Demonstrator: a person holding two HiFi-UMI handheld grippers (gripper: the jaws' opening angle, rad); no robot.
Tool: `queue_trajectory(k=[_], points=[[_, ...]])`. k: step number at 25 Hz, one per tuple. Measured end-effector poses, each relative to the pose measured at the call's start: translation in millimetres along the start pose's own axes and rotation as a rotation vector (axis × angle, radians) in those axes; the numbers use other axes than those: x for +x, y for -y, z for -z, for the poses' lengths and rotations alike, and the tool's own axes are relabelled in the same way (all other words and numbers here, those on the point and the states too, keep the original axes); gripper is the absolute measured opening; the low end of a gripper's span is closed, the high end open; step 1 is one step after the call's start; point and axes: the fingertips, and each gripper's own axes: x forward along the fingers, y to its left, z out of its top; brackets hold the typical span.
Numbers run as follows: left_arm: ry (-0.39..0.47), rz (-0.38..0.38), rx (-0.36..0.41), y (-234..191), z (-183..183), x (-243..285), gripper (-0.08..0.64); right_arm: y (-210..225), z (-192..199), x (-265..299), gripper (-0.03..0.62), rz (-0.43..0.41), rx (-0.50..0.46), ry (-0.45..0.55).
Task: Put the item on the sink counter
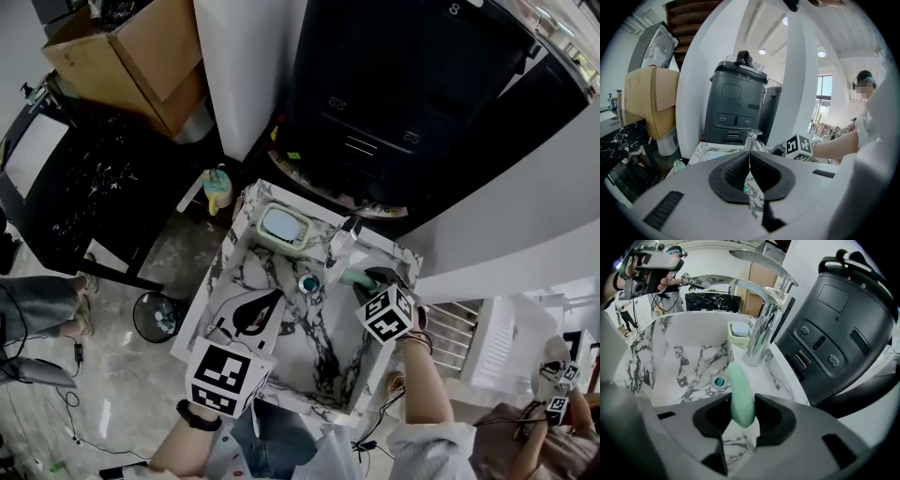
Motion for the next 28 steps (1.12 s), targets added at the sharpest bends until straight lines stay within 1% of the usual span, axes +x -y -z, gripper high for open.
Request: queue_trajectory(k=[8,11,14,21,24,28], points=[[0.017,0.015,0.016,11.5,-0.3,-16.0,0.017,-8.8,-6.0,-27.4,0.133,0.025,0.11,0.068],[0.02,0.033,0.028,14.9,1.7,-26.3,0.018,-16.9,-14.7,-41.2,0.133,0.045,0.128,0.097],[0.028,0.056,0.038,18.4,4.6,-40.1,0.017,-30.7,-21.0,-54.7,0.133,0.064,0.137,0.098],[0.055,0.105,0.038,22.9,18.8,-78.4,0.017,-76.1,-37.0,-90.5,0.133,0.113,0.172,0.108],[0.06,0.128,0.043,26.1,25.8,-104.1,0.018,-101.5,-49.6,-108.3,0.133,0.122,0.215,0.143],[0.067,0.148,0.058,27.9,36.4,-144.5,0.017,-142.3,-76.2,-134.8,0.133,0.142,0.264,0.206]])
